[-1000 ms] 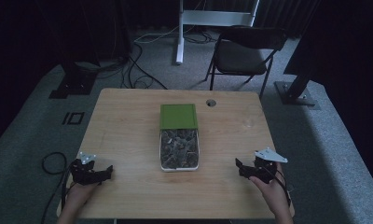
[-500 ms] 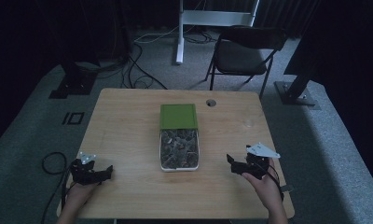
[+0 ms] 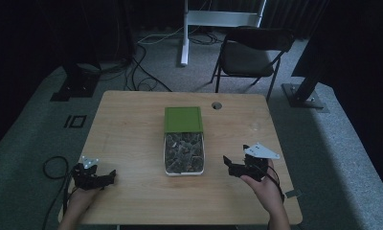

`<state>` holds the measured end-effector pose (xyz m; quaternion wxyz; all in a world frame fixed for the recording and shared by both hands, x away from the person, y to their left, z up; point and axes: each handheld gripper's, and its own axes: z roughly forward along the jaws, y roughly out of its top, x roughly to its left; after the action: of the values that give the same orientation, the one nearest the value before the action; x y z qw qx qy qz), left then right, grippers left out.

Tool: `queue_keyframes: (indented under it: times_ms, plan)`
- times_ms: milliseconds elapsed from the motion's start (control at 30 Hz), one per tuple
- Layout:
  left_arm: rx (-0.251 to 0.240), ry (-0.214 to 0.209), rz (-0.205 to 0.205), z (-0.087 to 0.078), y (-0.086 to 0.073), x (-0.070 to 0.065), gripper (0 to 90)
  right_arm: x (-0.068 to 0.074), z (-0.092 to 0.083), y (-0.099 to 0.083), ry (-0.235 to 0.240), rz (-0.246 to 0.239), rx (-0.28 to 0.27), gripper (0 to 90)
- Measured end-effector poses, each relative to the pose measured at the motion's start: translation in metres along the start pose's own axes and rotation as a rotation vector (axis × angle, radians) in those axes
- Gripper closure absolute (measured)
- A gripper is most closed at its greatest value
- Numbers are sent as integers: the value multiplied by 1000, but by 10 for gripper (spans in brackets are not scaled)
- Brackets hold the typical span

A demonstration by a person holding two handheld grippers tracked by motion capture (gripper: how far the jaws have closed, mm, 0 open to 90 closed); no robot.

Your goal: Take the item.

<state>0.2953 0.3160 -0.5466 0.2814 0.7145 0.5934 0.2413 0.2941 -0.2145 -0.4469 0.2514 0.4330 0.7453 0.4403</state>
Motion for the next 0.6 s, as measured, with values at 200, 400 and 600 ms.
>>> queue_keyframes:
  times_ms: [200,400,600]
  plan:
    - [0,0,0,0,0,0,22,10,4,7,29,-11,-16,130]
    - [1,0,0,0,0,0,22,22,7,14,59,-44,-14,133]
    - [0,0,0,0,0,0,22,34,13,19,91,-68,-16,133]
